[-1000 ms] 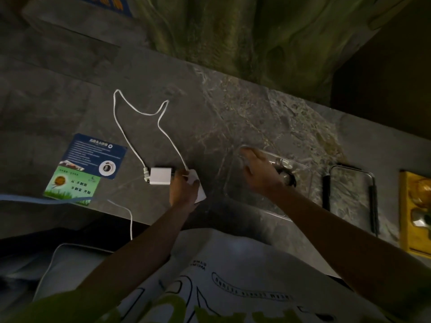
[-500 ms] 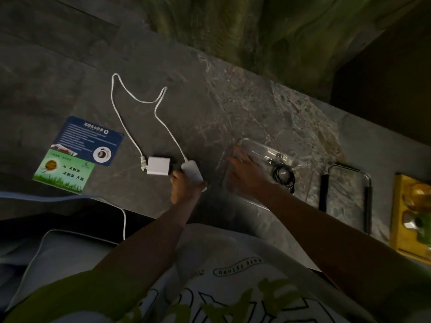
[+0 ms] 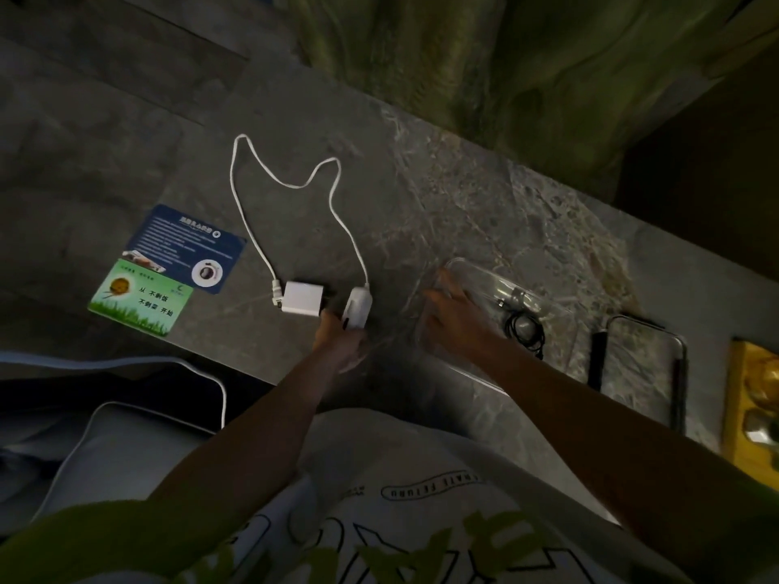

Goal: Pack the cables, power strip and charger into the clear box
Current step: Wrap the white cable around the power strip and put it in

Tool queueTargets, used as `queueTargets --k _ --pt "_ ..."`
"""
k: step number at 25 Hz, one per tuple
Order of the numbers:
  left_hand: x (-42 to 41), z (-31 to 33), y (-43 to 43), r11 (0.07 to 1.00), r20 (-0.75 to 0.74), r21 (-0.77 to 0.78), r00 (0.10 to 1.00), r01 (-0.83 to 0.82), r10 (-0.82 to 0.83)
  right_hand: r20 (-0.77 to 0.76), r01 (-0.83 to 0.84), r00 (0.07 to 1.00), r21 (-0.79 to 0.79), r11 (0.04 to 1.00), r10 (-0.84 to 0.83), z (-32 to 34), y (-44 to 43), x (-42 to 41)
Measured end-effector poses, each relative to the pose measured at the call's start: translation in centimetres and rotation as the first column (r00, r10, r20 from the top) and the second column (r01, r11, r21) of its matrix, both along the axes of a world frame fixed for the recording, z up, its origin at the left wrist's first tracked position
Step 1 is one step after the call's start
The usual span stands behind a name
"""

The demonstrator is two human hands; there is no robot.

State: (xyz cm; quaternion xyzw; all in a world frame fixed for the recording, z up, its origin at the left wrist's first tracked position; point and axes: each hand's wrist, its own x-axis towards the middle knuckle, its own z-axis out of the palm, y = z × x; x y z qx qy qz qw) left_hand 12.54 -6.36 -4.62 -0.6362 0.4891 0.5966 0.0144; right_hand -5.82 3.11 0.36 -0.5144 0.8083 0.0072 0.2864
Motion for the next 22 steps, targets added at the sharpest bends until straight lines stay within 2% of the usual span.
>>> queueTargets --k 4,8,12,15,22 --pt "0.2 2.2 -1.4 0.999 -0.202 0.030 0.979 -0.025 0.030 0.052 0.022 0.998 -0.046 0.999 -0.019 0.4 -0.8 -0.2" --pt "0.9 5.5 -2.6 0.967 -0.434 0.188 0.869 -0.171 0.238 0.057 0.093 0.995 -0.183 0.979 -0.084 3.2 -3.1 0.2" --pt "1.6 9.3 -4.8 0.980 -0.491 0.174 0.855 -0.093 0.168 0.121 0.074 0.992 -0.355 0.932 -0.032 6.0 -6.1 0.5" --pt "2.6 12.1 -6.2 0.989 -0.564 0.146 0.823 0.020 0.066 0.146 0.043 0.989 -0.424 0.905 0.022 8.5 -8.1 1.1" --pt "6.0 17.6 -7.6 0.967 -0.727 0.077 0.677 0.243 -0.112 0.185 -0.087 0.957 -0.550 0.831 0.222 11.6 -11.4 3.6"
